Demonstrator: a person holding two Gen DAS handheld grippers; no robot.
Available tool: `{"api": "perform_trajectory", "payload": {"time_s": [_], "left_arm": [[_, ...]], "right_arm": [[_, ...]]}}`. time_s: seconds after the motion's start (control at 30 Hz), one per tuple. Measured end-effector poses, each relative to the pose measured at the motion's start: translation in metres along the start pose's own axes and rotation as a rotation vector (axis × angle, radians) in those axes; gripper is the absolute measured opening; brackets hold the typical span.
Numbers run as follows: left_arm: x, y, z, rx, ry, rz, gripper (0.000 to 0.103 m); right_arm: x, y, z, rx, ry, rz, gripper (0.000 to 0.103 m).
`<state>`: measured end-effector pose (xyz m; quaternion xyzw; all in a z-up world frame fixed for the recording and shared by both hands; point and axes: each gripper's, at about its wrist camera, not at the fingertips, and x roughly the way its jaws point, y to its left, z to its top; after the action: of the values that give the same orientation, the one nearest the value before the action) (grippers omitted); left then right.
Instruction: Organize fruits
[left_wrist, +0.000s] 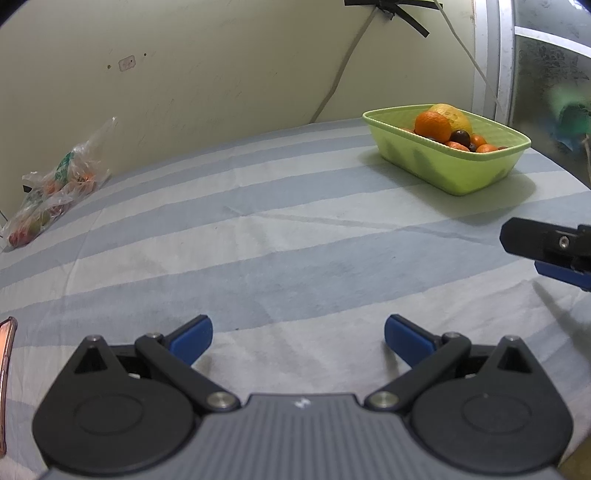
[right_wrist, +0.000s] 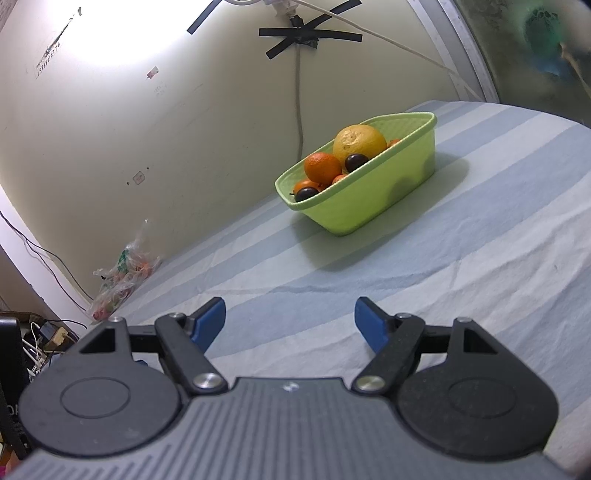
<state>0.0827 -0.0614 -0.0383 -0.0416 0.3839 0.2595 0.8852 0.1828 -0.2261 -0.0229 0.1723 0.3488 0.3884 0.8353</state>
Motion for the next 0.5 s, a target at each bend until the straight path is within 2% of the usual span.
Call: {"api": "perform_trajectory", "payload": {"time_s": [0.5], "left_arm": [[0.0013,-0.002,-0.0002,0.002,0.005,0.009,0.103]], "right_arm": [[0.0005,-0.0005,-0.0004,0.002,0.001,0.002,0.079]]}}
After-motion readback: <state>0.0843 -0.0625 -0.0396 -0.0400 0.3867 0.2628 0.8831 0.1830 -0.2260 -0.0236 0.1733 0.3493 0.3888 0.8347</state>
